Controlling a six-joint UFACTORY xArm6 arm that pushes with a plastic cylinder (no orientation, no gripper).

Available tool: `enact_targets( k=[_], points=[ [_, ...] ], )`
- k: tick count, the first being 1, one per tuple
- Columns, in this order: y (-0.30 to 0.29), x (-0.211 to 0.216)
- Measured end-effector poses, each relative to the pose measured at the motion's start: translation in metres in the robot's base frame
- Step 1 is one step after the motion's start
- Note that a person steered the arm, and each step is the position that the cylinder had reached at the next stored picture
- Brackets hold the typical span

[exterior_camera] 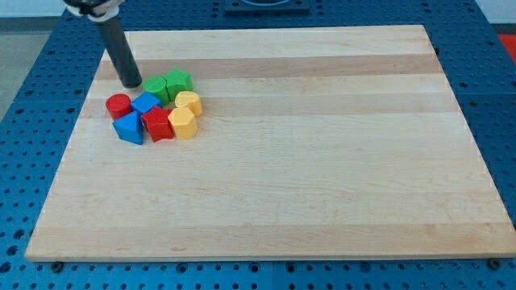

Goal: Move the green blocks towards the right

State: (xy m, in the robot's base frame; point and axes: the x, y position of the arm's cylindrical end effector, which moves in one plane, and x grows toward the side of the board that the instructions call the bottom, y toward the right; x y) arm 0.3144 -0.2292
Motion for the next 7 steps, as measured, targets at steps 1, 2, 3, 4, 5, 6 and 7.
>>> enact_targets(
  k=[1,2,3,4,5,6,7],
  points=[
    [0.016,-0.013],
    [0.03,-0.013],
    [0.03,-0.008],
    [0.03,0.001],
    [0.032,0.005],
    [0.027,0.008],
    [0.006,0.008]
  ],
)
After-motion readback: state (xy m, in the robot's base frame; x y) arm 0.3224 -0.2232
